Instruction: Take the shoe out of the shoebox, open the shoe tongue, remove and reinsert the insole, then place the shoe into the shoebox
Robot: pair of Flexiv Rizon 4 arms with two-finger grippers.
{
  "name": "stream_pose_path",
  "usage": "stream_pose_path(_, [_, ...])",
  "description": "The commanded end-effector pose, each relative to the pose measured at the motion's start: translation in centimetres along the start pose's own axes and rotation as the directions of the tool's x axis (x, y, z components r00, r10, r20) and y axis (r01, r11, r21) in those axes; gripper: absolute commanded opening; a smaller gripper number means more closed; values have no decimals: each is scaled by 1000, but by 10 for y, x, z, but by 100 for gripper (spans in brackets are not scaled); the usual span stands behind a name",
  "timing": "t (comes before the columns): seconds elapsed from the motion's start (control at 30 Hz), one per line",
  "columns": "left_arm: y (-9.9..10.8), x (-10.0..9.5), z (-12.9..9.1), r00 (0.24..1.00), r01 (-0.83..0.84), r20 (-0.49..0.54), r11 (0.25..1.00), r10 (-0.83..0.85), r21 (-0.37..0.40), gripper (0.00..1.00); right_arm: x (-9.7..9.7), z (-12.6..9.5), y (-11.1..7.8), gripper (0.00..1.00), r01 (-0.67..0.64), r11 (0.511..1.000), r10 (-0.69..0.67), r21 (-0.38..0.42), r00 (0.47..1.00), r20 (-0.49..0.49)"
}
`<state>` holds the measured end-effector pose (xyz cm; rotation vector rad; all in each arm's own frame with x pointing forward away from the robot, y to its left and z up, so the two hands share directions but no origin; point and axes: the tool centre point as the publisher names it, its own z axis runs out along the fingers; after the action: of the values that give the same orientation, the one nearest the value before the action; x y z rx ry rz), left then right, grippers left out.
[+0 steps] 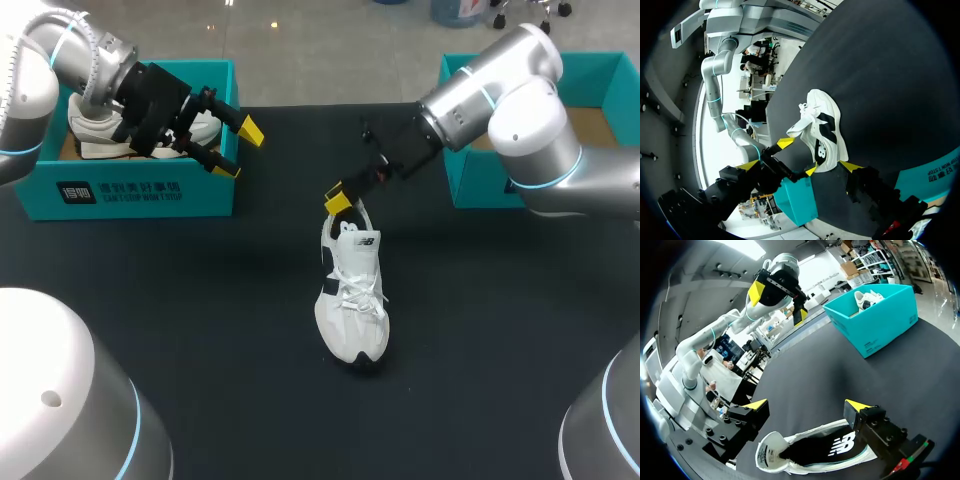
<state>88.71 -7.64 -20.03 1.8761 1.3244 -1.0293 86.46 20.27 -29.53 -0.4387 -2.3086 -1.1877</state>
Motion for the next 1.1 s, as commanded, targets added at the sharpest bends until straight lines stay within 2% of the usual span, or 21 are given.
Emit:
stream_pose_path(0.03, [0,0,0,1000,-1,-3,1000,1,1,100,7,-4,3,100,-9,1000,10,-5,997,76])
stream_pose_path(0.1, [0,0,0,1000,-1,-3,1000,1,1,100,6,-9,6,100,-25,999,30,-42,991,127])
stream_pose_path(0.13, [0,0,0,1000,-1,-3,1000,1,1,100,5,-11,7,93,-47,997,55,-60,986,155])
stream_pose_path(0.2, [0,0,0,1000,-1,-3,1000,1,1,100,4,-14,9,64,-62,994,80,-95,978,194])
stream_pose_path(0.27, [0,0,0,1000,-1,-3,1000,1,1,100,3,-17,11,48,-86,990,111,-116,965,236])
stream_pose_path(0.4, [0,0,0,1000,-1,-3,1000,1,1,100,-1,-29,12,36,-139,982,174,-126,927,331])
stream_pose_path(0.57, [0,0,0,1000,-1,-3,1000,1,1,100,1,-42,25,19,-157,986,168,-60,885,433])
stream_pose_path(0.7, [0,0,0,1000,-1,-3,1000,1,1,100,1,-50,31,0,-178,984,160,-10,855,494])
stream_pose_path(0.8, [0,0,0,1000,-1,-3,1000,1,1,100,0,-57,30,0,-225,973,153,60,810,566])
stream_pose_path(0.9, [0,0,0,1000,-1,-3,1000,1,1,100,0,-63,26,0,-262,964,176,51,768,615])
stream_pose_path(1.1, [0,0,0,1000,-1,-3,1000,1,1,100,0,-63,26,0,-262,964,176,51,768,615])
